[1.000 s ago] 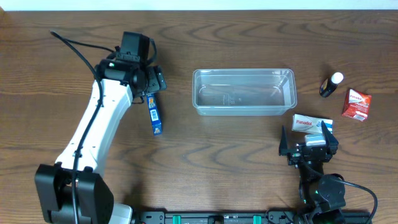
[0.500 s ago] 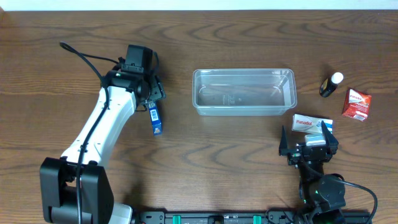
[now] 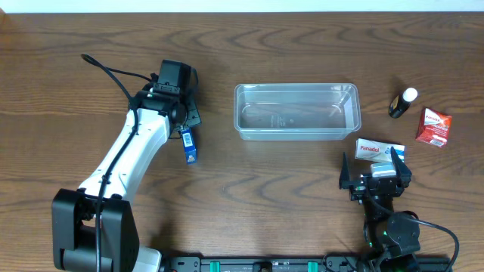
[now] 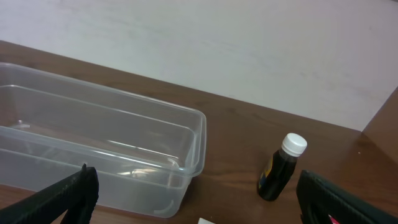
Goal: Pack container
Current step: 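Close the left gripper on the blue box and lift it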
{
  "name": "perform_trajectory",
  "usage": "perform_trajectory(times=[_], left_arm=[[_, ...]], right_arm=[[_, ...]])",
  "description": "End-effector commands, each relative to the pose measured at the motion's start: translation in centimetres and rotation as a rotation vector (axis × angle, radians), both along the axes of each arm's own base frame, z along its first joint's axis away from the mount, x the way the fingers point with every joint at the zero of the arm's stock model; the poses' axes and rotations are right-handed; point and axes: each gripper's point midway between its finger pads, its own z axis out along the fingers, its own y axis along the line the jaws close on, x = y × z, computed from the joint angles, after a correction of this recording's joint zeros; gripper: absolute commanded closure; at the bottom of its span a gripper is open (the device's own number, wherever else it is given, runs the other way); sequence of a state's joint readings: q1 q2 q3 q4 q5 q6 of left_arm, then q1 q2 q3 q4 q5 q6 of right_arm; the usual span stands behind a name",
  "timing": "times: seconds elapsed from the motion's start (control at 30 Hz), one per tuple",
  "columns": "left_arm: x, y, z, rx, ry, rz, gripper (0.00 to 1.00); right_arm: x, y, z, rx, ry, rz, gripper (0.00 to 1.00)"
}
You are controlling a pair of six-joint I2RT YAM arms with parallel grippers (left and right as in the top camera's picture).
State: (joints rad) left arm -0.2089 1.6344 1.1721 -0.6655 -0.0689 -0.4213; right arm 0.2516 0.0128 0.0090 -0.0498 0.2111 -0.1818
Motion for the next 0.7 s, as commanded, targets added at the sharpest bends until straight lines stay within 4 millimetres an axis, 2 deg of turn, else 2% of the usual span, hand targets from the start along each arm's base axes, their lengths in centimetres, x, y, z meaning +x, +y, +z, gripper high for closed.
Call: perform_trajectory(times=[0.0, 0.17, 0.3, 0.43, 0.5, 0.67], left_arm=[[-0.41, 0.47, -1.02, 0.029, 0.021, -0.001, 0.43], [-0.60, 0.52, -1.91, 0.031, 0.019, -0.007, 0.44], [-0.32, 0.45, -1.82, 0.052, 0.011, -0.068, 0.52], [-0.13, 0.41, -1.73, 0.057, 0.003, -0.085, 0.52], [-0.23, 0.42, -1.77, 0.058, 0.007, -0.084, 0.59], [-0.30, 0.43, -1.80, 0.058, 0.011, -0.085, 0.61]], right_arm=[[0.02, -0.23, -0.19, -0.008, 0.004, -0.012, 0.01], [0.02, -0.24, -0.19, -0.008, 0.004, -0.012, 0.01], [0.02, -0.24, -0.19, -0.008, 0.004, -0.012, 0.01], [0.02, -0.24, -0.19, -0.008, 0.004, -0.012, 0.01], [0.02, -0.23, -0.19, -0.008, 0.004, -0.012, 0.01], [0.02, -0.24, -0.19, -0.008, 0.004, -0.012, 0.01]])
